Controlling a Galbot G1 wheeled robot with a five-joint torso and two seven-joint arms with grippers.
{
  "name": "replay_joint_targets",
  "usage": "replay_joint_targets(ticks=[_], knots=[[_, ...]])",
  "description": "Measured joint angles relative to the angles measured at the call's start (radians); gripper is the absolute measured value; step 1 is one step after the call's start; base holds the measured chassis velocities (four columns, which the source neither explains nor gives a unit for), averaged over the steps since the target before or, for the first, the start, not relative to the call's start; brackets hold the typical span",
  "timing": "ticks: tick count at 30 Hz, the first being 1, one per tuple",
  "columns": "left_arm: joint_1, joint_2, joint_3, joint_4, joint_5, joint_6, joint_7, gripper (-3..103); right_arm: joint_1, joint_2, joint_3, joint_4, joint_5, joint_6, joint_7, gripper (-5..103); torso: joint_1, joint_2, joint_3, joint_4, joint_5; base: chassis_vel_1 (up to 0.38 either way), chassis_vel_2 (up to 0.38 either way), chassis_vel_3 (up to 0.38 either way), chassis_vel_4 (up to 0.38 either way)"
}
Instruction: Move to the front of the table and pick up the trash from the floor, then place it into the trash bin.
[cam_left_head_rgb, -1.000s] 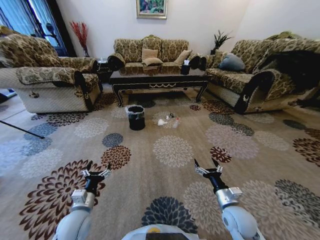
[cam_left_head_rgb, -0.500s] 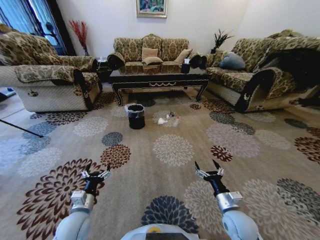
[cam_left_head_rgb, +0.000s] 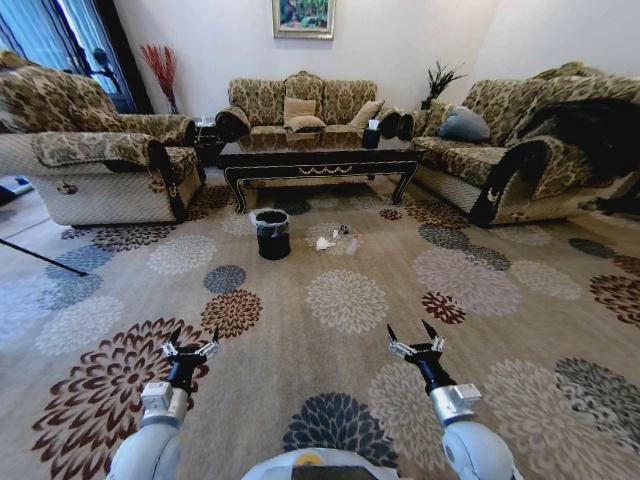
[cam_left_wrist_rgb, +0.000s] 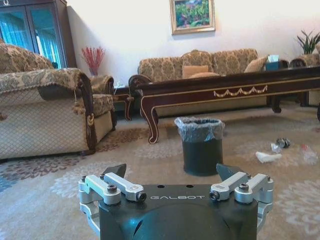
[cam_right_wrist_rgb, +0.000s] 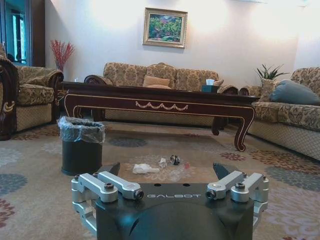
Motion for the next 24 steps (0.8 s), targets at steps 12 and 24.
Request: replay_joint_targets(ticks=[12, 24], knots=[[-0.013, 0.001, 0.004, 0.016, 0.005, -0.02, -0.002, 100, -0.007, 0.0, -0.001, 0.008, -0.005, 0.0, -0.006, 100, 0.0, 0.0, 0.003, 0.0, -0.0001, -0.044, 0.05, 0.045, -0.038], [-0.014, 0.001, 0.003, 0.023, 0.005, -0.023, -0.002, 100, -0.007, 0.003, -0.007, 0.013, 0.001, -0.007, -0.012, 100, 0.0, 0.0, 0.005, 0.0, 0.0, -0.075, 0.049, 0.066, -0.065]])
